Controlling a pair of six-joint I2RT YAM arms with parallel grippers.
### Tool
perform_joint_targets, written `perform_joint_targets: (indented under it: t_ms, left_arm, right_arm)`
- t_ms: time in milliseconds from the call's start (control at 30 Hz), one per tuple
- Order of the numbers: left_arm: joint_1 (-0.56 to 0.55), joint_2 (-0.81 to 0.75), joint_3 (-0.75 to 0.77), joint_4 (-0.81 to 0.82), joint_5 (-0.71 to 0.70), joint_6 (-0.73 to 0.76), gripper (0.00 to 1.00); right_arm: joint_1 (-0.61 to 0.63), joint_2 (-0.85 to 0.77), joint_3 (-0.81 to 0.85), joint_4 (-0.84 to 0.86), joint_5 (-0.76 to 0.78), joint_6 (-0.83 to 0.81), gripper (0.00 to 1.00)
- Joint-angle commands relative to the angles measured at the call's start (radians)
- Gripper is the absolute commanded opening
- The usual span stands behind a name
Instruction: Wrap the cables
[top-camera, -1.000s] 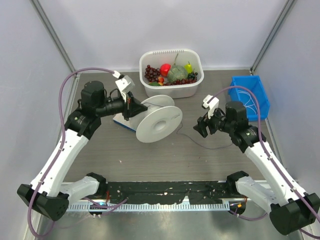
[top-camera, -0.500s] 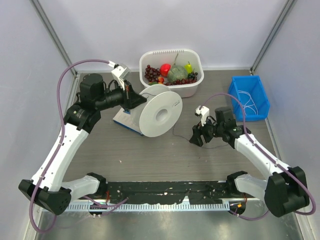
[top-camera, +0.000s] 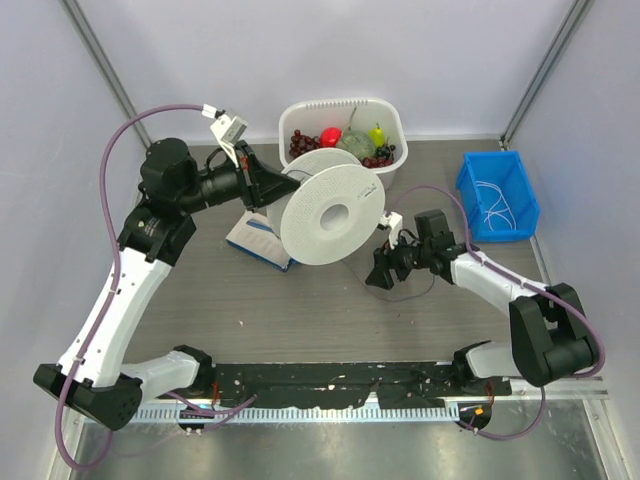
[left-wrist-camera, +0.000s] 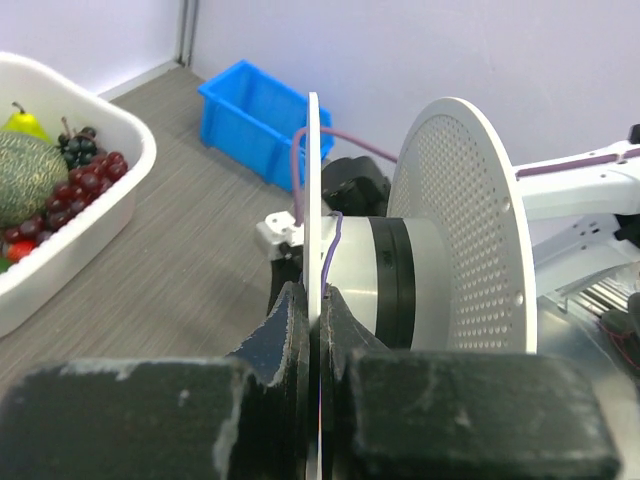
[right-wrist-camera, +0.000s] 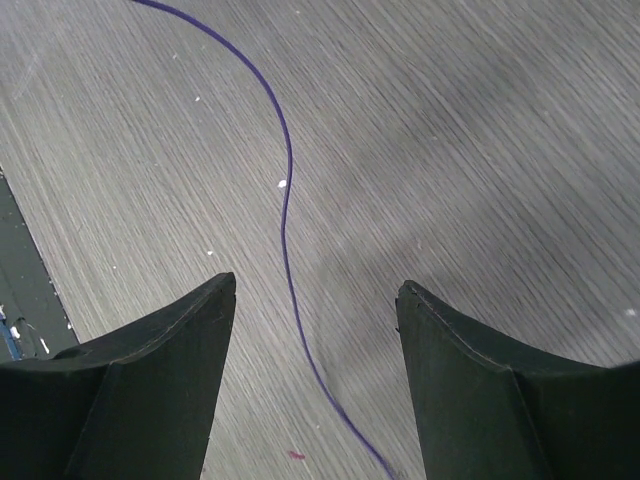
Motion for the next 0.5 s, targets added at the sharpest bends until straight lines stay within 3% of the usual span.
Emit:
perform_joint_targets:
  t_ms: [0, 233, 367, 467]
  left_arm:
    - [0.005, -0.013, 0.067, 0.15, 0.065, -0.078, 0.0]
    - [0.005, -0.006, 0.075, 0.2, 0.077, -0.128, 0.0]
    - [0.005, 0.005, 0.095, 0.217, 0.075, -0.151, 0.0]
    - [0.003, 0.008, 0.106, 0.209, 0.048, -0.157, 0.0]
  right_arm:
    - [0.036, 0.04, 0.058, 0.088, -0.05, -0.013, 0.7]
    - [0.096, 0.102, 0.063, 0.217, -0.05, 0.063, 0.69]
    - [0.105, 0.143, 0.049, 0.274, -0.059, 0.12, 0.59]
    - [0.105, 0.151, 0.026, 0.302, -0.058, 0.154, 0.42]
